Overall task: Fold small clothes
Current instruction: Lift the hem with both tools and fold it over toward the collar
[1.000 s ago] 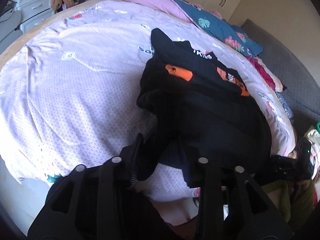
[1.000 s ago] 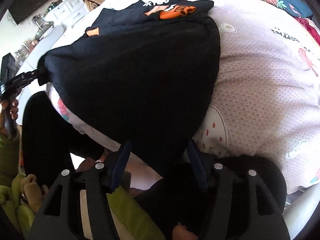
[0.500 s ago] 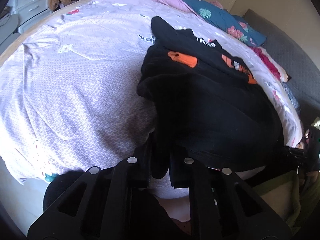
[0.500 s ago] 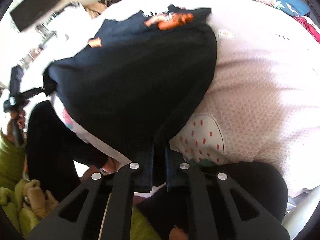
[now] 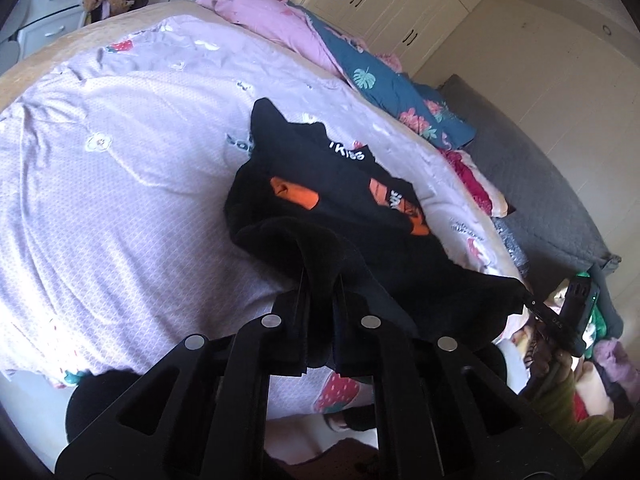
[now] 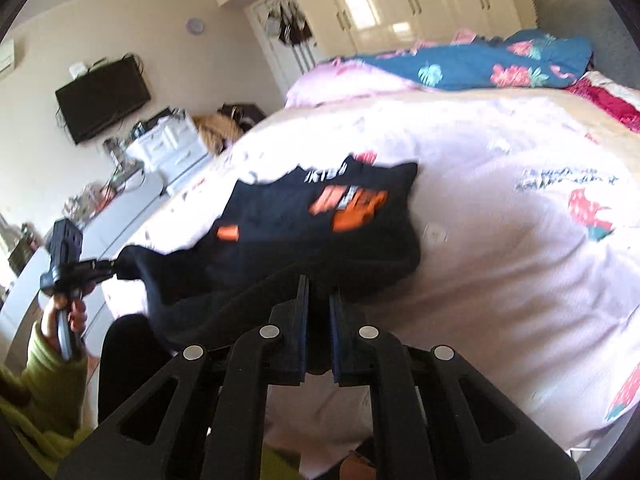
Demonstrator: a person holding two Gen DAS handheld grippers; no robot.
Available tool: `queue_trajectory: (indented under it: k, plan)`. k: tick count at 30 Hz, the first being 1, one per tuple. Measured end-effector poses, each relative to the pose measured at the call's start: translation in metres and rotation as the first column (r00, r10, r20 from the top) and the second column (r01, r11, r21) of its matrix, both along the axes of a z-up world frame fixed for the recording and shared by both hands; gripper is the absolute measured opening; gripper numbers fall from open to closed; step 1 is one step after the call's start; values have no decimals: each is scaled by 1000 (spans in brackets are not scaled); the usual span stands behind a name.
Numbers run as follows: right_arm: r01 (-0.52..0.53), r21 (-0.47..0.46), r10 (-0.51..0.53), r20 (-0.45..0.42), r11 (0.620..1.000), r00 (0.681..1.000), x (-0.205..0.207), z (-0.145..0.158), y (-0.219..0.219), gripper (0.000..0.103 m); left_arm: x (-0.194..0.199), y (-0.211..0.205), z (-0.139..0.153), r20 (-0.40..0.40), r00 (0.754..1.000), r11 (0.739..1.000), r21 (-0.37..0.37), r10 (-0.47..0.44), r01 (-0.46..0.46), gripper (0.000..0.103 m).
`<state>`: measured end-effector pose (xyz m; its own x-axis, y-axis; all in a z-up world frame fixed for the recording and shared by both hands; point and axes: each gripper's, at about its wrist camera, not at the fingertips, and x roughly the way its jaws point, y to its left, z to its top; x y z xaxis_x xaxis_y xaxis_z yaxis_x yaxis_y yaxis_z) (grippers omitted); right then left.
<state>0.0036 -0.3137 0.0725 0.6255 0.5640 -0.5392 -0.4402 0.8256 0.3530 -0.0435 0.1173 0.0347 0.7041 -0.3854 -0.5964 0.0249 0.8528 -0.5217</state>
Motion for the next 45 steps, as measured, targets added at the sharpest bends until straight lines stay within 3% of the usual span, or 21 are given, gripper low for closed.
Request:
queue_trajectory:
  k: [14,25,29,45]
  plan:
    - [148,86,-153,58,985,987,56,30,-14,8,34,13,37,99,993,996,-71,56,-50,2]
    - [239,171,-249,39,956,968,99,45,-14,8,63,22,64,189,968,980,-139,166,-141,2]
    - [291,198,-299,8,936,954,122,46,-12,8,80,19,71,224,951,975,-106,213,-194,2]
    - [418,130,-408,-96,899,908,199,14,14,8,155,30,38,145,941,951,-93,306,-295,2]
